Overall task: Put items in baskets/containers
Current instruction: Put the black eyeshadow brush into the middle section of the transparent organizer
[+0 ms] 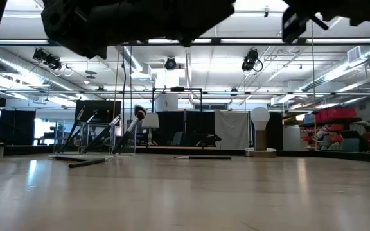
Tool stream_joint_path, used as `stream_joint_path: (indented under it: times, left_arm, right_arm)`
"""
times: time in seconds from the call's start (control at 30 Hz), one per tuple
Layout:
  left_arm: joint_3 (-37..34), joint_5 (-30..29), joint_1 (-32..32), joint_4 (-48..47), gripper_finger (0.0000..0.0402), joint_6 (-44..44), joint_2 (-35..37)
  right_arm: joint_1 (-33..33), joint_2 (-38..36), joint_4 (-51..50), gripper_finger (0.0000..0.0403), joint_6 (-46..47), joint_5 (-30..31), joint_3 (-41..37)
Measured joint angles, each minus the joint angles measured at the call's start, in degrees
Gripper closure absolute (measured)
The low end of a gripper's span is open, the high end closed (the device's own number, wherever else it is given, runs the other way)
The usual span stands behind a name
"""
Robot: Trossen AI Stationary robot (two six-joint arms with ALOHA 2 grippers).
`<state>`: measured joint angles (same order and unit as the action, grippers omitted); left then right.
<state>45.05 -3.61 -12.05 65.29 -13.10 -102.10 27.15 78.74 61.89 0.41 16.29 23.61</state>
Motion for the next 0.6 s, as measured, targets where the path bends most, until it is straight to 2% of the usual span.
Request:
stream_joint_path:
  times: [0.13,0.27,0.6]
  left_arm:
    - [3.3,3.6,-0.4,-1.0,0.018,0.3,0.0]
    - [5.2,6.5,-1.6,-3.2,0.0171,-2.9,0.0]
    - [5.7,7.1,-2.8,-6.1,0.025,-4.8,0.1]
  right_arm:
    - [0.0,5.2,0.1,0.0398,-1.6,-0.2,3.9]
    - [0.1,8.7,1.5,0.0397,-3.3,-1.5,6.1]
    - [0.0,9.4,3.5,0.0395,-4.2,-2.7,5.9]
